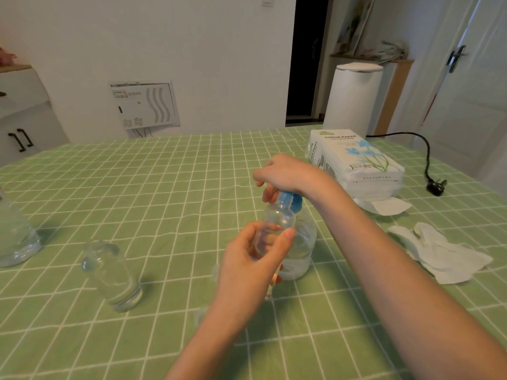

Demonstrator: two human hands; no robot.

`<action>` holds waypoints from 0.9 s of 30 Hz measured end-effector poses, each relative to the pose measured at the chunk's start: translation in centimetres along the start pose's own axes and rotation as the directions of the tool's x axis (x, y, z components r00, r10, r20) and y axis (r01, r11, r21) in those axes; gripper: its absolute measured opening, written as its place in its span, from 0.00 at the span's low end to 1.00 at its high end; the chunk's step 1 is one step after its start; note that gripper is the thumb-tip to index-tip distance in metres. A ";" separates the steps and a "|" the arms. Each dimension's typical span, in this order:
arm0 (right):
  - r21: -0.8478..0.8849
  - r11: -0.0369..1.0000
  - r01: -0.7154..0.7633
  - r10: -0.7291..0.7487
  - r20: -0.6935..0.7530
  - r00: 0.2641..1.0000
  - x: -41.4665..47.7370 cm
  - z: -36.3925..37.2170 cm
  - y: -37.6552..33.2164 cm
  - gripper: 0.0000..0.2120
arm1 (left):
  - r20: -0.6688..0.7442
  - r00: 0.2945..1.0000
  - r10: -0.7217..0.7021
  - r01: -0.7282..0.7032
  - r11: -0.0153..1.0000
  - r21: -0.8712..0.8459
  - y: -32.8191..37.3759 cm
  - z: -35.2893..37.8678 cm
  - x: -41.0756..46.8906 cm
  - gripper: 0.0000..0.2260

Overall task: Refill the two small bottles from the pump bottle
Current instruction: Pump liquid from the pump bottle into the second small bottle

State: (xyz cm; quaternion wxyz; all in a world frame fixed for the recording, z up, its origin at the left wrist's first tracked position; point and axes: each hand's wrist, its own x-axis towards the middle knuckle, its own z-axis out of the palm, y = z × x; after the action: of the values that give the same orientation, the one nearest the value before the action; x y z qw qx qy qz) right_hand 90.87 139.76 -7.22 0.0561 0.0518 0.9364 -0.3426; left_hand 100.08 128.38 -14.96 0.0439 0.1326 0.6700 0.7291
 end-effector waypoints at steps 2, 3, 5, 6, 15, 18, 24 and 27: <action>0.060 0.998 0.033 -0.030 -0.055 0.998 -0.2 -0.2 -0.3 0.15 | 0.002 1.000 0.006 -0.005 1.000 -0.004 0.3 -0.1 0.1 0.15; 0.073 0.996 0.050 -0.044 -0.074 0.996 -0.3 -0.3 -0.4 0.16 | 0.007 1.000 0.007 -0.007 1.000 -0.004 0.4 -0.2 0.2 0.15; 0.084 0.994 0.070 -0.063 -0.083 0.995 -0.6 -0.4 -0.7 0.19 | 0.021 1.000 0.005 -0.005 1.000 0.002 0.6 -0.3 0.2 0.15; 0.087 0.993 0.077 -0.070 -0.087 0.994 -0.7 -0.4 -0.7 0.19 | 0.026 1.000 0.004 -0.004 1.000 0.005 0.6 -0.3 0.2 0.15; 0.078 0.991 0.109 -0.093 -0.186 0.978 -0.8 -1.7 -0.8 0.16 | 0.046 0.999 0.001 -0.001 1.000 -0.001 0.9 -0.3 0.1 0.16; 0.063 0.995 0.079 -0.071 -0.128 0.989 -0.8 -1.4 -0.4 0.16 | 0.045 0.999 0.005 -0.005 1.000 -0.009 0.8 -0.3 0.1 0.16; 0.004 1.000 -0.017 0.017 -0.032 0.999 -1.4 -1.3 -0.6 0.14 | 0.050 0.999 0.009 -0.009 1.000 0.003 0.8 -0.4 0.1 0.15; -0.037 0.998 -0.050 0.050 -0.002 0.999 -1.8 -1.4 -0.8 0.16 | 0.055 0.999 -0.003 0.003 1.000 -0.002 0.8 -0.4 0.0 0.15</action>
State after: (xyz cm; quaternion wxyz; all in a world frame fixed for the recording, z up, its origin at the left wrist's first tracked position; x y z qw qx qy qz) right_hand 92.43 139.95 -5.39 0.0653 0.0743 0.9411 -0.3234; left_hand 100.02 127.88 -14.22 0.0635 0.1513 0.6680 0.7258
